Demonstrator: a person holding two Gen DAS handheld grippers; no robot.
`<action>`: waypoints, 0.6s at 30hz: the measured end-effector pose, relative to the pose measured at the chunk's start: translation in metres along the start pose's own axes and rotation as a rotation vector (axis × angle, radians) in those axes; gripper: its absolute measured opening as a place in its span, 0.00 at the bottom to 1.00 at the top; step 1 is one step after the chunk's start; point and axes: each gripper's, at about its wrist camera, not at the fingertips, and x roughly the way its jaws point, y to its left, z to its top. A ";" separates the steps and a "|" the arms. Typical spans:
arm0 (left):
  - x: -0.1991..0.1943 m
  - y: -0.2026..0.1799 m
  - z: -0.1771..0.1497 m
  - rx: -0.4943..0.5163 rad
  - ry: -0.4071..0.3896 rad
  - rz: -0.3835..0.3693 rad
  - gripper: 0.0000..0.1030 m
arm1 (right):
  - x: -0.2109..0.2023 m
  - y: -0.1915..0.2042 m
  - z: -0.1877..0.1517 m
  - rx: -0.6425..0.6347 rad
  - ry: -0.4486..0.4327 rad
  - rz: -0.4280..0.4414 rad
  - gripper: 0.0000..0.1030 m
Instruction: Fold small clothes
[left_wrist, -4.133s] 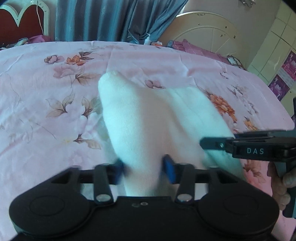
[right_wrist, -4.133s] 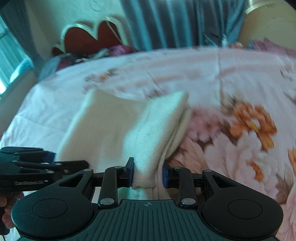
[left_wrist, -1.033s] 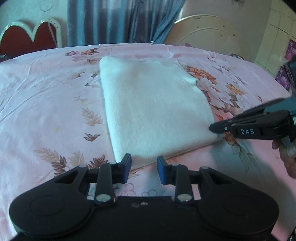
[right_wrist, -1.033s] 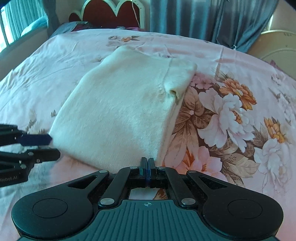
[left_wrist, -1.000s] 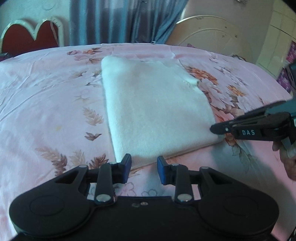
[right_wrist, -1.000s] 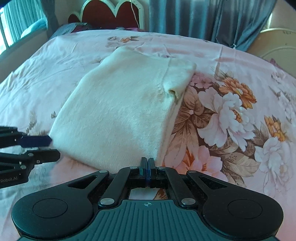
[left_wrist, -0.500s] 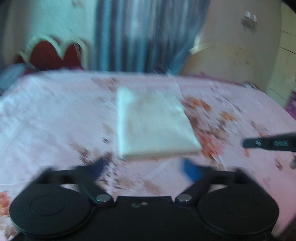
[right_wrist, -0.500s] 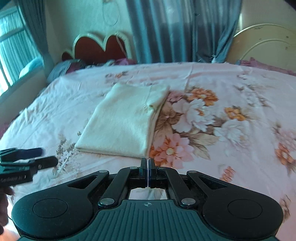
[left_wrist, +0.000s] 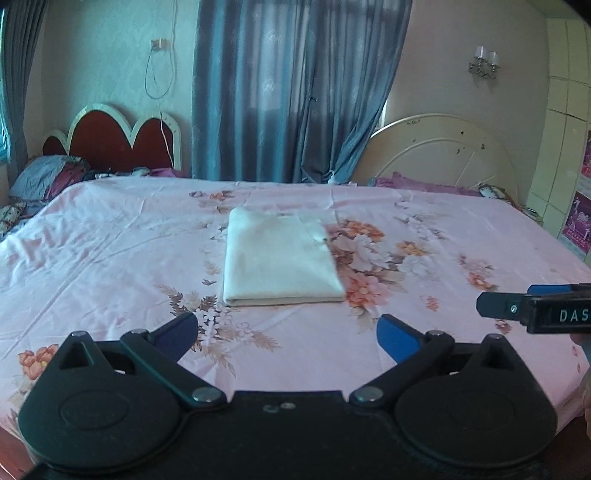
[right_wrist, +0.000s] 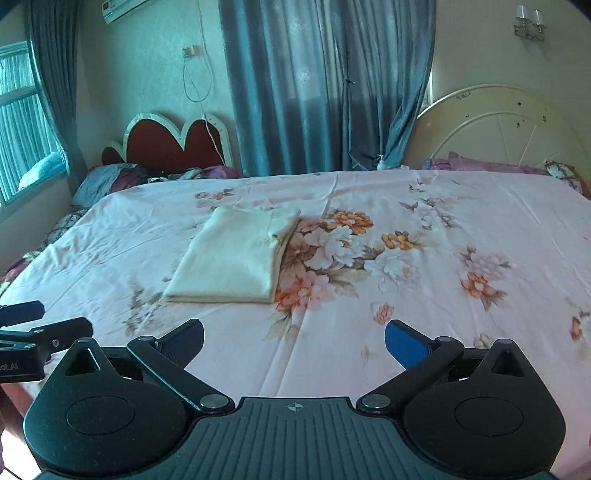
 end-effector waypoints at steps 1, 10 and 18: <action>-0.007 -0.002 -0.001 0.005 -0.006 -0.003 1.00 | -0.007 0.002 -0.002 -0.008 -0.009 -0.003 1.00; -0.041 -0.007 -0.012 -0.019 -0.045 -0.001 0.99 | -0.056 0.014 -0.010 -0.038 -0.066 -0.033 1.00; -0.058 -0.012 -0.014 -0.005 -0.068 -0.007 0.99 | -0.074 0.021 -0.021 -0.045 -0.079 -0.029 1.00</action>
